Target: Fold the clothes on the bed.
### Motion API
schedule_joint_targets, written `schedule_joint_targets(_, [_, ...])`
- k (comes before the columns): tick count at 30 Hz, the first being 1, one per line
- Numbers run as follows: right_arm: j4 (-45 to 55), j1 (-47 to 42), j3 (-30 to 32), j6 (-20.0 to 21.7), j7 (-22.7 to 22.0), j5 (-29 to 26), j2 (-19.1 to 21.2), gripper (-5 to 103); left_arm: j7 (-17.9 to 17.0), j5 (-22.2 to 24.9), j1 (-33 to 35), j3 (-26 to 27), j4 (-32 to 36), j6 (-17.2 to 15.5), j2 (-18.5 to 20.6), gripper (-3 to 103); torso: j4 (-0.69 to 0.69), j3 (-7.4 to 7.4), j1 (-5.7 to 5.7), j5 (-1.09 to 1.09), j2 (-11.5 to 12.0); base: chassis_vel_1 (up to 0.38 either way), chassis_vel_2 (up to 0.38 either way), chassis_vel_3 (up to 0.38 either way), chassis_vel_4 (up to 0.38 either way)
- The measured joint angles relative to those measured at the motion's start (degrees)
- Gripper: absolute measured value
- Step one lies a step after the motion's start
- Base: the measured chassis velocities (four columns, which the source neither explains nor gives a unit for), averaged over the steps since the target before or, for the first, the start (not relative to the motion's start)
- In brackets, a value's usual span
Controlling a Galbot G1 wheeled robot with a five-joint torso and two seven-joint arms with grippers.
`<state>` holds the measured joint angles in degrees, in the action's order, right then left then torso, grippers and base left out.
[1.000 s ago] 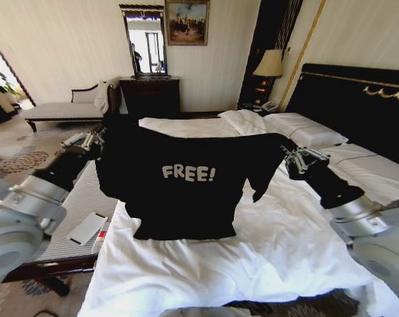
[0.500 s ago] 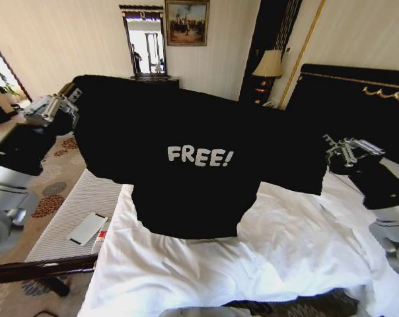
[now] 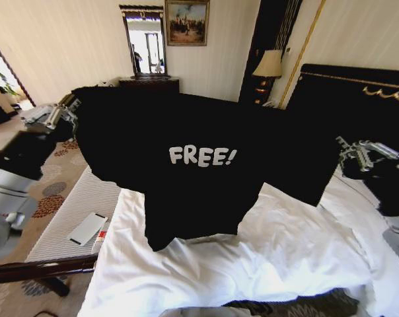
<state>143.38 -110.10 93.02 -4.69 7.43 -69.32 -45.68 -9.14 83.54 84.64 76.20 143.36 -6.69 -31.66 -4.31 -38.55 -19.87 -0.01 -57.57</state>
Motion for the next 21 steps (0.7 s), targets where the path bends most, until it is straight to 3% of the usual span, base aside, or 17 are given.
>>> schedule_joint_targets(2, [0.0,-0.4,3.6,0.3,-0.4,-3.2,0.0,0,-0.1,2.9,0.1,2.8,0.0,0.0,0.1,0,-0.01,0.0,0.0,0.0,0.0,0.0,0.0,0.0,0.0])
schedule_joint_targets(6, [0.0,-1.3,6.5,-0.1,0.8,-4.0,-0.4,0,0.2,6.8,-0.1,6.4,0.0,-0.5,0.4,0,-0.01,0.01,0.01,0.0,0.0,0.0,0.0,0.0,0.0])
schedule_joint_targets(11, [-0.1,-0.9,4.8,0.3,0.1,-3.9,0.0,0,-0.1,7.6,-1.0,4.5,-0.1,-0.9,0.9,0,-0.01,0.01,0.02,0.01,0.0,0.0,0.0,0.0,0.0])
schedule_joint_targets(16, [-0.2,3.6,-4.7,2.8,-3.2,-0.7,2.2,0,-2.1,3.9,-2.8,-4.6,-0.2,-1.6,1.2,0,-0.02,-0.01,0.01,0.01,0.0,0.0,0.0,0.0,0.0])
schedule_joint_targets(18, [-0.3,8.6,-13.0,4.8,-6.1,1.6,4.7,0,-2.7,2.0,-3.0,-8.7,-0.2,-2.1,0.9,0,-0.02,-0.01,0.01,0.01,0.0,0.0,0.0,0.0,0.0])
schedule_joint_targets(19, [-0.3,8.6,-13.0,4.8,-6.1,1.6,4.7,0,-2.7,2.0,-3.0,-8.7,-0.2,-2.1,0.9,0,-0.02,-0.01,0.01,0.01,0.0,0.0,0.0,0.0,0.0])
schedule_joint_targets(21, [-0.7,12.9,-18.8,5.6,-7.6,3.1,6.5,0,-3.3,0.7,-3.0,-10.4,-0.3,-2.4,0.5,0,-0.03,0.0,0.01,0.02,0.0,0.0,0.0,0.0,0.0])
